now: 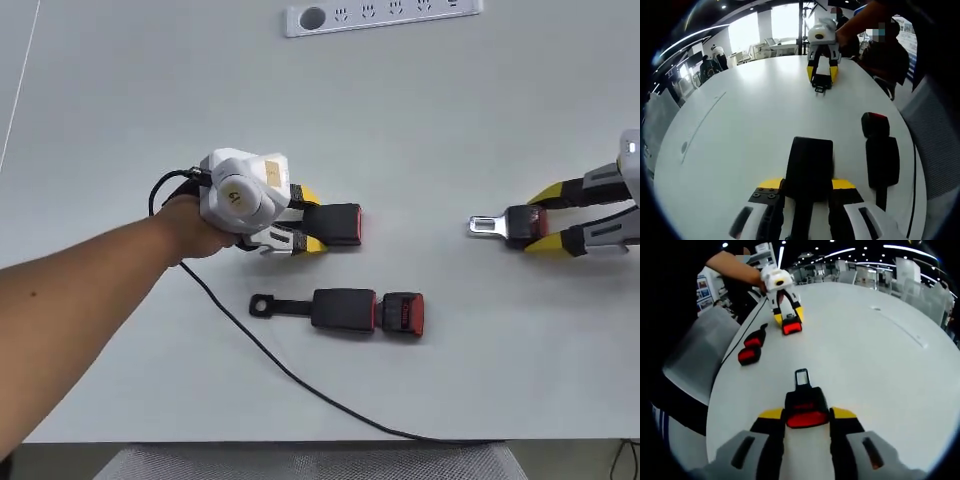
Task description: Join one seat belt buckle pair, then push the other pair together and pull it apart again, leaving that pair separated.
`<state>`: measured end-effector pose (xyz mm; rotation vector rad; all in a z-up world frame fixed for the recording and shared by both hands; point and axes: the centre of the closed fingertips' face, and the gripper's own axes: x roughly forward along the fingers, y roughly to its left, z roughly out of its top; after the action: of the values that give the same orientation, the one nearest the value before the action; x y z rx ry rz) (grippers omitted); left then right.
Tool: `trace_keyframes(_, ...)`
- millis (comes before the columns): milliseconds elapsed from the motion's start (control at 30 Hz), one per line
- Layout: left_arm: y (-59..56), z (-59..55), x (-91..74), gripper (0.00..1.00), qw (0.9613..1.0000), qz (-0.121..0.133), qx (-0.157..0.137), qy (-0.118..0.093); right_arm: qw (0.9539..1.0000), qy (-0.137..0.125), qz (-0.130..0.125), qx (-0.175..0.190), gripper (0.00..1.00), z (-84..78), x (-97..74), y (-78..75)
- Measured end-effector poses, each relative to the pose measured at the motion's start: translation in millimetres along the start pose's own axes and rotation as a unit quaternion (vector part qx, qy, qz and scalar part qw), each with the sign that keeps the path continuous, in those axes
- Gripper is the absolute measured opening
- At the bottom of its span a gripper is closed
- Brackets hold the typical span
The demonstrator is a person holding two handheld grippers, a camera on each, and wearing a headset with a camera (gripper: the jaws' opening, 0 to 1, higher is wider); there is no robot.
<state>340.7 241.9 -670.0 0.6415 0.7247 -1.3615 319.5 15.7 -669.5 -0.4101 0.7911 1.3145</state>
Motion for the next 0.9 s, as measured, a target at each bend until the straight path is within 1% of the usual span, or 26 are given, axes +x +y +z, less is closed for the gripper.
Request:
trace_keyframes(100, 0.3, 0.1, 0.0, 0.35, 1.0000, 0.001, -0.004, -0.002, 1.0000, -0.004, 0.002, -0.003, 0.34, 2.5, 2.1, 0.7)
trace_keyframes(400, 0.4, -0.6, 0.1, 0.35, 1.0000, 0.000, -0.005, -0.002, 0.9997, -0.019, 0.009, -0.010, 0.34, 14.2, 12.4, 5.2)
trace_keyframes(700, 0.1, -0.6, 0.4, 0.35, 1.0000, 0.000, -0.005, -0.002, 0.9993, -0.034, 0.008, -0.008, 0.34, 23.5, 20.0, 5.3)
trace_keyframes(900, -0.1, -0.7, 0.8, 0.35, 1.0000, 0.000, -0.004, -0.002, 0.9989, -0.044, 0.011, -0.010, 0.34, 34.7, 30.0, 7.1)
